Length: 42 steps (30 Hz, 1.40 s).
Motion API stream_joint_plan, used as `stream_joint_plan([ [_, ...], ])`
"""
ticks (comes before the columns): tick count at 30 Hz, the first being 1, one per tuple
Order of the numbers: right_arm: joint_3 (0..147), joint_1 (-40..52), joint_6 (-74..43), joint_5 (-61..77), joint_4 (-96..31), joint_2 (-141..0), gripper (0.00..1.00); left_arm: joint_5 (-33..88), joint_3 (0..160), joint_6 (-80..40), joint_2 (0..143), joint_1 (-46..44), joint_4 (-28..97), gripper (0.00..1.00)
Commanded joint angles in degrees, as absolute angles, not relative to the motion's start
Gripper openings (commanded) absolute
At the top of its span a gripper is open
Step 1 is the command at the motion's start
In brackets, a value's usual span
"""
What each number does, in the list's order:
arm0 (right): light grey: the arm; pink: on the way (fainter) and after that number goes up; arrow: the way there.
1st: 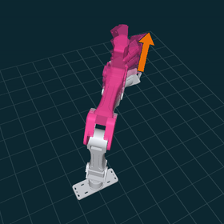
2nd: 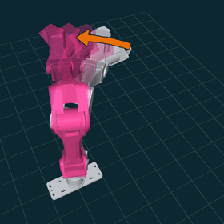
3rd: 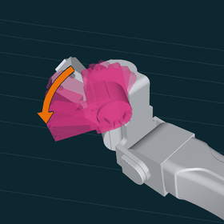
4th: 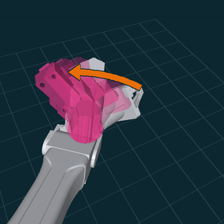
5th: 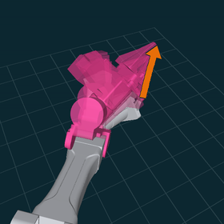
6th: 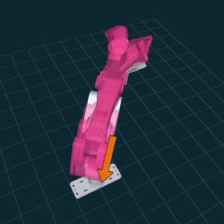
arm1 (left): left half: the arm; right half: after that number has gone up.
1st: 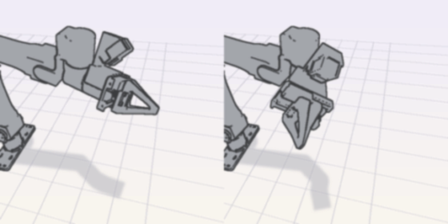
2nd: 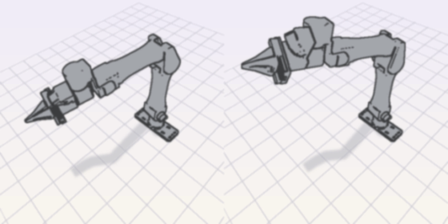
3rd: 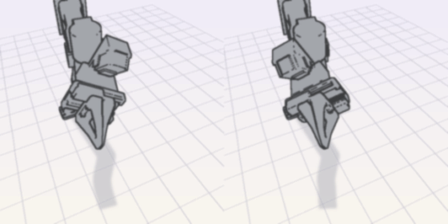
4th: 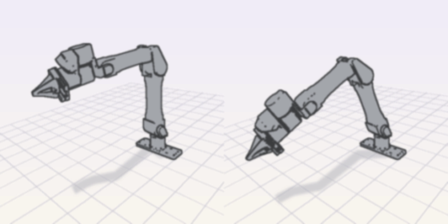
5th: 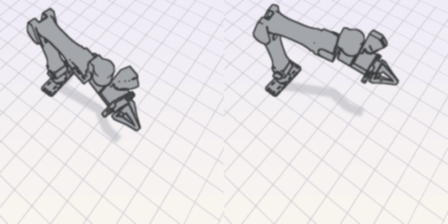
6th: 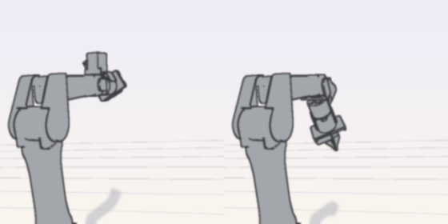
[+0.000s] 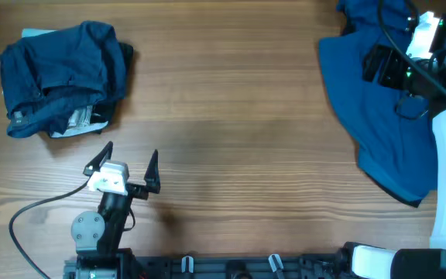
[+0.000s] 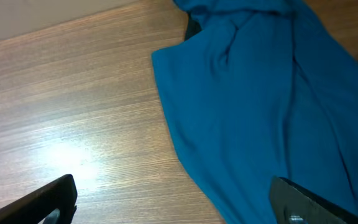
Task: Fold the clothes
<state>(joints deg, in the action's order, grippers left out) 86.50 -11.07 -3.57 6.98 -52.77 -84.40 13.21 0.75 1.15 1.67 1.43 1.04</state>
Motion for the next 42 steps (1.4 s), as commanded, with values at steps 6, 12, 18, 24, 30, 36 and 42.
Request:
stream_joint_plan([
  [6,87.4,-11.3,-3.0,6.2,-52.8,-84.0,1.00,13.7,0.3,0.4,0.2,3.3,3.2,1.00],
  [12,87.4,-11.3,-3.0,6.2,-52.8,-84.0,1.00,13.7,0.3,0.4,0.4,3.3,3.2,1.00],
  [18,87.4,-11.3,-3.0,6.2,-52.8,-84.0,1.00,13.7,0.3,0.4,0.4,3.3,3.2,1.00],
  [24,87.4,-11.3,-3.0,6.2,-52.8,-84.0,1.00,13.7,0.3,0.4,0.4,3.3,3.2,1.00],
  [30,87.4,-11.3,-3.0,6.2,-52.8,-84.0,0.99,13.7,0.3,0.4,0.4,3.3,3.2,1.00],
  [36,86.0,-10.4,-3.0,6.2,-52.7,-77.5,1.00,13.7,0.3,0.4,0.4,3.3,3.2,1.00],
  [42,78.4,-5.0,-1.7,3.2,-51.1,-60.6,1.00,13.7,0.3,0.4,0.4,3.3,3.2,1.00],
])
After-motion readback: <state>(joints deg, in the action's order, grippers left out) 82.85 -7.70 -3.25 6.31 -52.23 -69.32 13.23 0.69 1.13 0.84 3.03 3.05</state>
